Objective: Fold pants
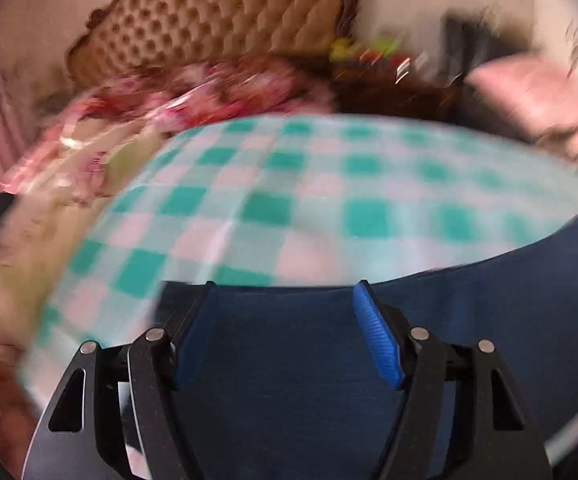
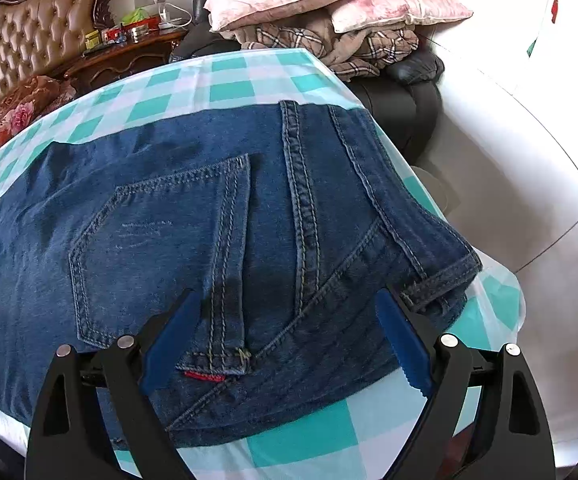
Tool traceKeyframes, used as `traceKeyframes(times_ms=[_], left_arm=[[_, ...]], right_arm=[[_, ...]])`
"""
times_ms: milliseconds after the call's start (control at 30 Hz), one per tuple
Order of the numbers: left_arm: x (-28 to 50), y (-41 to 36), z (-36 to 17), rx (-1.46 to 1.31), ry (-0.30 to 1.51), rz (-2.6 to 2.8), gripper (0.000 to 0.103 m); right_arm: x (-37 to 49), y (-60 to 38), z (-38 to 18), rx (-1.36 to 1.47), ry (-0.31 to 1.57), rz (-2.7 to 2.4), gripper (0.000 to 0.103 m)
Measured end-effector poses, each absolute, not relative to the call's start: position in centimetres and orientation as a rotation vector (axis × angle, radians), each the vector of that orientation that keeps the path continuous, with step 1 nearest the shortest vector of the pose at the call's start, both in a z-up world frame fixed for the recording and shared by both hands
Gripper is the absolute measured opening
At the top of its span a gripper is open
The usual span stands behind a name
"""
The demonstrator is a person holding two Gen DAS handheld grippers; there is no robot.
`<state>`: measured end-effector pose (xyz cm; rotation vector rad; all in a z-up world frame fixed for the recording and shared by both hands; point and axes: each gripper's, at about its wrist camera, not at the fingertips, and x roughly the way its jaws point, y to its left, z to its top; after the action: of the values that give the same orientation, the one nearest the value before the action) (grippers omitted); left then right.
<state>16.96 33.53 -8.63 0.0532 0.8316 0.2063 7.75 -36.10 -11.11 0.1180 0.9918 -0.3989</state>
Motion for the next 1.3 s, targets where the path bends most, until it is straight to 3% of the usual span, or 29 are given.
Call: traceKeyframes(times_ms=[100, 233, 267, 300, 533, 633, 733, 767, 800, 1000, 1167, 1300], left_arm=[[18.2, 38.7, -9.7, -0.102, 0.881, 0.342, 0.054], [19.1, 43.1, -11.0, -0.151, 0.955, 0.368, 0.053], [19.6, 43.2, -11.5, -0.129, 0.987, 0.343, 0.042], [20.0, 43.0, -11.8, -0.105, 1.015, 0.318, 0.014], [20.7, 42.4, -10.3, -0.095, 0.964, 0.304, 0.011], [21.1, 43.3, -11.9, -0.109, 1.008, 0.343, 0.026], [18.8, 42.5, -9.4, -0.117, 0.88, 0.425, 0.038], [17.3, 41.1, -7.9, -0.13, 0.806, 0.439, 0.047], [16.3, 39.8, -7.0, -0.167, 0.767, 0.417, 0.063], [12.0, 21.5, -5.6, -0.207, 0.7, 0.012, 0.098], [10.9, 6.4, -7.8, -0.076, 0.736, -0.163, 0.101], [11.0, -0.1, -11.0, 0.035, 0.81, -0.164, 0.101]], right_arm=[[7.0, -37.2, -11.2, 0.177, 0.994, -0.402, 0.086], [6.5, -37.9, -11.3, 0.199, 0.996, -0.388, 0.086], [6.5, -37.8, -11.3, 0.191, 0.998, -0.387, 0.086], [6.6, -37.7, -11.3, 0.183, 1.0, -0.39, 0.086], [6.9, -37.4, -11.2, 0.177, 1.007, -0.408, 0.086], [6.9, -37.5, -11.4, 0.184, 1.005, -0.414, 0.086], [6.7, -37.2, -11.2, 0.168, 0.994, -0.425, 0.085], [6.4, -37.0, -10.8, 0.157, 0.971, -0.445, 0.085], [6.1, -36.8, -10.4, 0.154, 0.948, -0.454, 0.085], [5.8, -32.0, -9.3, 0.195, 0.854, -0.274, 0.085], [6.5, -27.4, -10.7, 0.212, 0.894, -0.22, 0.087], [6.7, -25.4, -11.5, 0.166, 0.907, -0.227, 0.092]])
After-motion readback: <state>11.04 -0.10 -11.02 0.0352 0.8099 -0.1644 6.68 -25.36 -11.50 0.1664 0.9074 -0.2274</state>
